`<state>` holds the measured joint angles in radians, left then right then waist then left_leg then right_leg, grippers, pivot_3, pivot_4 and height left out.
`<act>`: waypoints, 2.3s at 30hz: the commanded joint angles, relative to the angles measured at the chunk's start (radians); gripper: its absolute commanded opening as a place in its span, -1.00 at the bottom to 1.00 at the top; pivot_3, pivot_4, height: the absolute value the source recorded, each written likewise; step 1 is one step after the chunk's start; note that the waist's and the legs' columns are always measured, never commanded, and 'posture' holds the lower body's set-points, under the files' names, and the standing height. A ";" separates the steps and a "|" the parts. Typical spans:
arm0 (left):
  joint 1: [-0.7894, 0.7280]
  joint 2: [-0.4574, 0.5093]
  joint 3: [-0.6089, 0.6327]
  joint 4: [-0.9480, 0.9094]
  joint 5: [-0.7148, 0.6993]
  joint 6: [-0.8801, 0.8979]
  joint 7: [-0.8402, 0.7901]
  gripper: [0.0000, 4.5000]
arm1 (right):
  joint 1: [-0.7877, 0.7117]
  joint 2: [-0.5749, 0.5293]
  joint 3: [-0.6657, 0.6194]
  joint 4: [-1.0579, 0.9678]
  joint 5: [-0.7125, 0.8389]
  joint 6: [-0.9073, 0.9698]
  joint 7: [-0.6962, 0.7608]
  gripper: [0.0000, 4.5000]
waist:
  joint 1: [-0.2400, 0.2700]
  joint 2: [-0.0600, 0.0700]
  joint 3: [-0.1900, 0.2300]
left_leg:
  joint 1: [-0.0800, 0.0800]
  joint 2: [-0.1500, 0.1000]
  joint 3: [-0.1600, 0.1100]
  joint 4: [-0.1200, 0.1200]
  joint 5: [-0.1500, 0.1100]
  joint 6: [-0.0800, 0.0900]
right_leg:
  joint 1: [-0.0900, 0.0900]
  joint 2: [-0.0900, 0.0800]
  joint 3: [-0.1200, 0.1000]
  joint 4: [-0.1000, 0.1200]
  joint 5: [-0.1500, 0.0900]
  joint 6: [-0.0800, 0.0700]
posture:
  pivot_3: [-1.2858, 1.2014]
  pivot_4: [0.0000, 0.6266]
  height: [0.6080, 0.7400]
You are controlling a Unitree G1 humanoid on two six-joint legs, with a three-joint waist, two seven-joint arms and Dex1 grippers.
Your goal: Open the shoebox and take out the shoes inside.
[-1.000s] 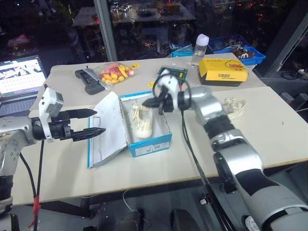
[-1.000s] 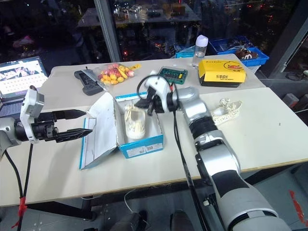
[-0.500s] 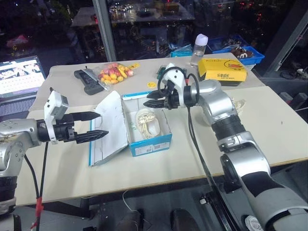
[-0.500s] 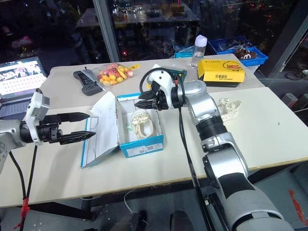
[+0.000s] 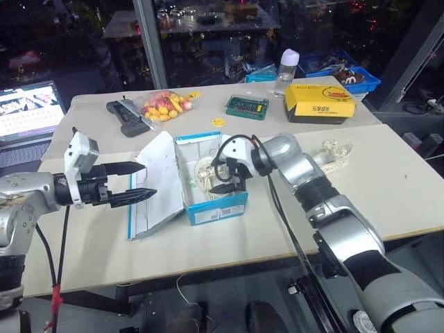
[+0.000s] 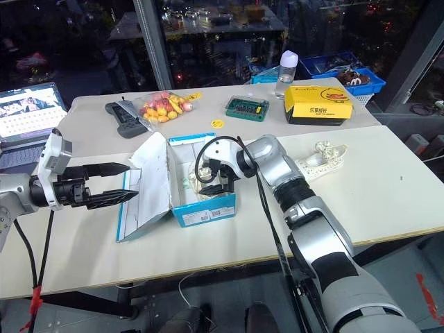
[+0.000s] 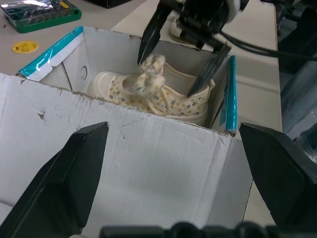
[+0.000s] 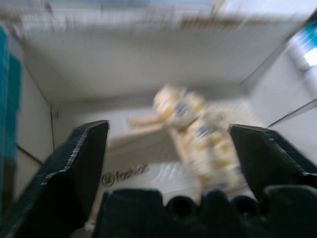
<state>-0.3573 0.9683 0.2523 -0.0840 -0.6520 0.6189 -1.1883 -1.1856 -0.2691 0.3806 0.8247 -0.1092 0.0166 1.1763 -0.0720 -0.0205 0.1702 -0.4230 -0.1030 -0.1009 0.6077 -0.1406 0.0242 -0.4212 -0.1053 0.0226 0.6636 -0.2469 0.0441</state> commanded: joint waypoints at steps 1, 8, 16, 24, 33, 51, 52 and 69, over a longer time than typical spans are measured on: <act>0.008 0.003 0.029 -0.041 -0.017 0.002 0.009 1.00 | -0.036 0.023 0.019 0.122 -0.071 -0.095 -0.094 0.98 | 0.000 0.000 0.000 | 0.000 0.000 0.000 0.000 0.000 -0.001 | 0.000 0.000 0.000 0.000 0.000 0.000 | 0.03 -0.52 0.97; 0.031 0.003 0.034 -0.065 -0.032 0.011 0.022 1.00 | -0.078 0.062 -0.007 0.273 -0.101 -0.132 -0.165 0.98 | 0.001 -0.001 -0.001 | 0.015 0.004 0.000 0.000 -0.002 -0.004 | 0.010 0.005 0.001 -0.001 0.001 -0.001 | 0.03 -0.52 0.97; 0.027 0.002 0.031 -0.060 -0.031 0.008 0.029 1.00 | -0.069 0.061 -0.002 0.270 -0.106 -0.143 -0.117 0.22 | 0.003 -0.001 -0.001 | 0.020 0.011 0.000 -0.001 -0.003 -0.006 | 0.016 0.012 0.001 -0.003 0.001 -0.002 | 0.03 -0.52 0.97; 0.023 -0.001 0.025 -0.058 -0.028 0.004 0.033 1.00 | -0.059 0.064 -0.008 0.252 -0.103 -0.136 -0.101 -0.95 | 0.003 -0.001 -0.001 | 0.020 0.011 0.000 -0.001 -0.006 -0.010 | 0.015 0.013 0.001 -0.006 0.001 -0.003 | 0.03 -0.52 0.97; 0.021 -0.003 0.021 -0.055 -0.023 0.001 0.036 1.00 | -0.093 0.066 -0.108 0.183 -0.031 -0.074 -0.137 -0.98 | 0.003 -0.001 0.000 | 0.016 0.012 0.000 -0.002 -0.006 -0.011 | 0.015 0.013 0.001 -0.006 0.001 -0.003 | 0.03 -0.52 0.97; -0.005 -0.018 -0.013 -0.035 -0.007 -0.016 0.027 1.00 | -0.169 -0.118 -0.455 -0.405 0.292 0.461 -0.238 -0.98 | 0.016 -0.001 0.001 | -0.005 0.011 0.000 -0.001 -0.006 -0.004 | -0.005 0.012 0.002 -0.008 0.003 -0.007 | 0.03 -0.52 0.97; -0.007 -0.021 -0.017 -0.032 -0.005 -0.018 0.026 1.00 | -0.160 -0.156 -0.465 -0.411 0.271 0.468 -0.280 -0.98 | 0.021 -0.001 0.001 | -0.005 0.011 0.000 0.000 -0.006 -0.004 | -0.005 0.012 0.002 -0.008 0.003 -0.007 | 0.03 -0.52 0.97; -0.060 -0.062 -0.071 0.015 0.025 -0.031 0.006 1.00 | 0.219 -0.596 -0.393 -0.840 0.003 0.807 -0.521 -0.98 | 0.028 0.001 0.002 | -0.008 0.011 0.003 0.001 -0.006 -0.002 | -0.006 0.011 0.003 -0.008 0.002 -0.008 | 0.03 -0.52 0.97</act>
<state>-0.3976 0.9073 0.1744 -0.0591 -0.6261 0.6086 -1.1737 -0.9754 -0.8350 -0.0003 0.0862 -0.0886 0.7883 0.6726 -0.0445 -0.0200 0.1727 -0.4304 -0.0916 -0.0974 0.6092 -0.1468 0.0220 -0.4272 -0.0940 0.0252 0.6560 -0.2448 0.0360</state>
